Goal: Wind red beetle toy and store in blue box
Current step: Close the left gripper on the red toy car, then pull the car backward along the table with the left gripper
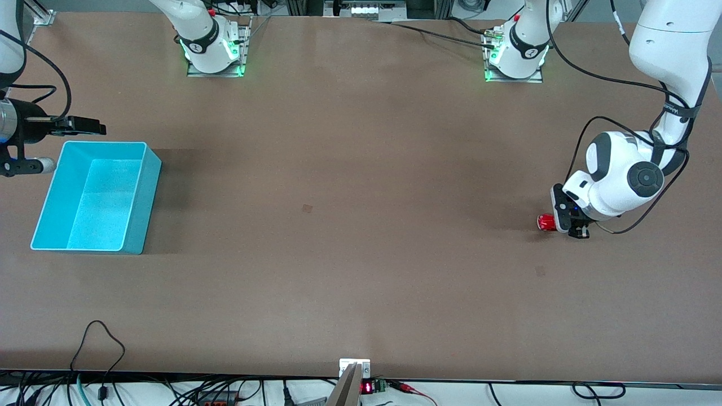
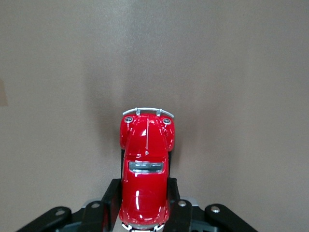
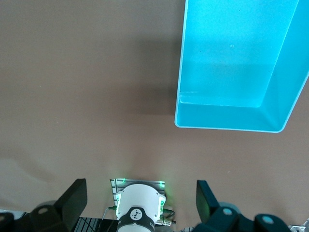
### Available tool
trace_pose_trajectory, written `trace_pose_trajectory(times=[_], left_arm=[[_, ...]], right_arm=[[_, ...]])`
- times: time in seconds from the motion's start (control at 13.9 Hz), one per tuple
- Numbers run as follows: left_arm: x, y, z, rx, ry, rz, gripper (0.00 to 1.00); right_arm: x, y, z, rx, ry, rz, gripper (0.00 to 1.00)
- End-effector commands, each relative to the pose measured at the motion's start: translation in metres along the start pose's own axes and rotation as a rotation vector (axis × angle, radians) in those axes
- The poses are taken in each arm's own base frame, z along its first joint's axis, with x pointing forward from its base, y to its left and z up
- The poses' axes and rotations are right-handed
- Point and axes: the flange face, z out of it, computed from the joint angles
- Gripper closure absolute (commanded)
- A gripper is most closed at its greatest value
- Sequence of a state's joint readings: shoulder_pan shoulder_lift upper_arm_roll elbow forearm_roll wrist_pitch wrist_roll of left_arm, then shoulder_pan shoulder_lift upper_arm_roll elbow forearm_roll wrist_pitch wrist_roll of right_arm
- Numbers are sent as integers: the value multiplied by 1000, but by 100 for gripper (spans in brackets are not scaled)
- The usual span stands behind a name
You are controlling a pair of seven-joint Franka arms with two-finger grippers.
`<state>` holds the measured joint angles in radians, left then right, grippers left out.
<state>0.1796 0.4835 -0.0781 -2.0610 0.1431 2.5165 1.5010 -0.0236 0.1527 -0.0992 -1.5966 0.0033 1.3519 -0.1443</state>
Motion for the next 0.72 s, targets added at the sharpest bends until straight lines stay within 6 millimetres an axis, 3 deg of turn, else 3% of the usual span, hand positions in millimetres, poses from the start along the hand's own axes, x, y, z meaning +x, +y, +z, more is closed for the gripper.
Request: trace_pose_trajectory(times=[0.0,0.14,0.36,0.43,0.65], left_arm=[[-3,-1,1,4,-8,23,83],[-6,0,7,-5,-7,20,83],[-37,2,18,-23,-1,30,82],[-63,3,22,-25,1,30,82],[-112,6,33,-31,10,40,80]], right_arm=[[-2,-3,-6,-13,1,-19,0],[-2,-4,-7,-16,2,-21,0],[-2,-14,-7,-51,-4,-37,0],[-2,-17,-7,-55,-4,-43,0],[-1,-21,-9,-59,2,-50,0]])
